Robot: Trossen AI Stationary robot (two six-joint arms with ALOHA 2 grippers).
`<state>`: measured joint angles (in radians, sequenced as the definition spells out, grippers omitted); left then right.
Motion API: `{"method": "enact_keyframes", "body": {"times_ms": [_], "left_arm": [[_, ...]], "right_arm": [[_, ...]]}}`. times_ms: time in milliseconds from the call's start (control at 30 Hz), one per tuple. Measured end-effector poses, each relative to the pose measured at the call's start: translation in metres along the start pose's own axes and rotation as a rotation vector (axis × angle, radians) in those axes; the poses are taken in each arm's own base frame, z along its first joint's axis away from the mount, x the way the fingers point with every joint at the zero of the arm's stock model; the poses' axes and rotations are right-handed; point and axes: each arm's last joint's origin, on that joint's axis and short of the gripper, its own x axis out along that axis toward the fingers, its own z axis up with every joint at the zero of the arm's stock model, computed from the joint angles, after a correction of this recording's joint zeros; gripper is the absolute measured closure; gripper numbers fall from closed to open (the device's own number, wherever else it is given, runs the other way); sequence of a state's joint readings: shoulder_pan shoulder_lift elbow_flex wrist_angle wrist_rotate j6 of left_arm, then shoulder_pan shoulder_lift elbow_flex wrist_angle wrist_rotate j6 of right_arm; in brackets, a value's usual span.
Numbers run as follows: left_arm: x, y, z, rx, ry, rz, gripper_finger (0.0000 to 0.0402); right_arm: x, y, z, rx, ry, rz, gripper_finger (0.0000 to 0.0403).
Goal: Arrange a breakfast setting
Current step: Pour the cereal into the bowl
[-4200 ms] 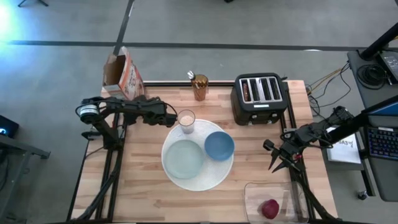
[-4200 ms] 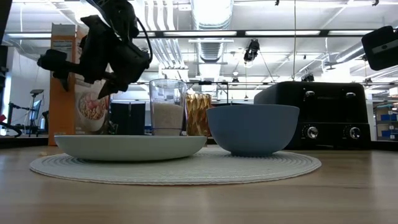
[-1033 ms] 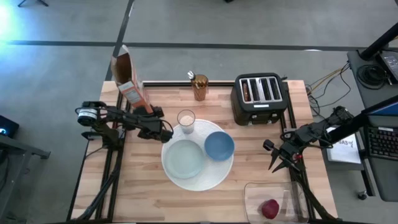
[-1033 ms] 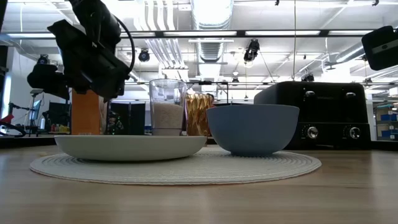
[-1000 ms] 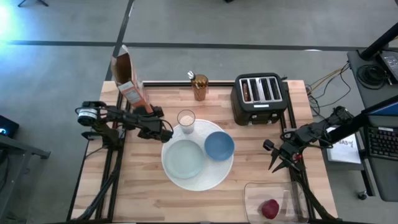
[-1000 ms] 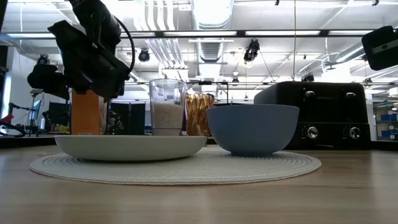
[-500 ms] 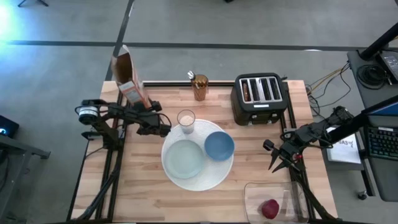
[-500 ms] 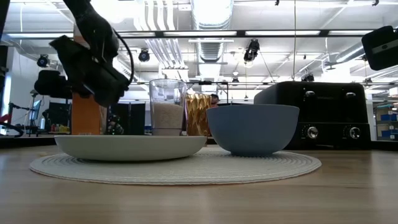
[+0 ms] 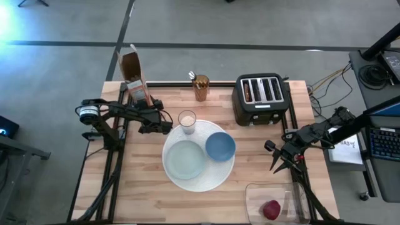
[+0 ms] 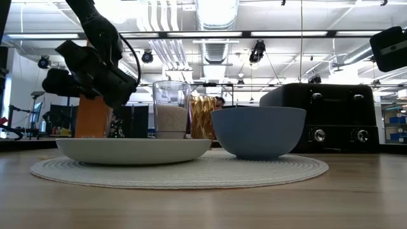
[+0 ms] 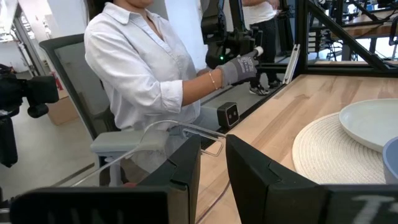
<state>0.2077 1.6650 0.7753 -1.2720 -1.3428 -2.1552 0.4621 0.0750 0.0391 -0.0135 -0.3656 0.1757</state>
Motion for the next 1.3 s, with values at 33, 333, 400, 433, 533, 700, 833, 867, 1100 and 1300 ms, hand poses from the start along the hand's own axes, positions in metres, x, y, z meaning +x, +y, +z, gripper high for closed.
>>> {"method": "enact_keyframes", "body": {"times_ms": [33, 333, 400, 433, 533, 700, 833, 867, 1100, 1300], "left_arm": [[0.0, 0.0, 0.0, 0.0, 0.001, 0.001, 0.0003], [0.006, 0.001, 0.001, 0.024, 0.0, 0.029, 0.0006], [0.009, 0.001, 0.001, 0.029, 0.0, 0.043, 0.0013], [0.01, 0.001, 0.001, 0.024, 0.001, 0.049, 0.0019], [0.014, -0.001, 0.0, -0.032, 0.003, 0.056, 0.0045], [0.018, -0.005, -0.001, -0.095, 0.005, 0.061, 0.0101], [0.018, -0.006, -0.002, -0.02, 0.004, 0.057, 0.0139], [0.018, -0.006, -0.001, -0.005, 0.006, 0.058, 0.0146], [0.018, -0.006, -0.001, 0.002, 0.016, 0.064, 0.0148], [0.018, -0.004, -0.001, 0.029, 0.026, 0.071, 0.0137]], "right_arm": [[0.0, 0.0, 0.0, 0.0, 0.0, 0.0, 0.0335], [0.0, 0.0, 0.0, 0.0, 0.0, 0.0, 0.0335], [0.0, 0.0, 0.0, 0.0, 0.0, -0.001, 0.0335], [0.0, 0.0, 0.0, 0.0, 0.0, 0.0, 0.0335], [0.0, 0.0, 0.0, 0.0, 0.0, 0.0, 0.0335], [0.0, 0.0, 0.0, 0.0, 0.0, 0.0, 0.0335], [0.0, 0.0, 0.0, 0.0, 0.0, 0.0, 0.0335], [0.0, 0.0, 0.0, 0.0, 0.0, 0.0, 0.0335], [0.0, 0.0, 0.0, 0.0, 0.0, -0.001, 0.0335], [0.0, 0.0, 0.0, 0.0, 0.0, -0.001, 0.0335]]}}
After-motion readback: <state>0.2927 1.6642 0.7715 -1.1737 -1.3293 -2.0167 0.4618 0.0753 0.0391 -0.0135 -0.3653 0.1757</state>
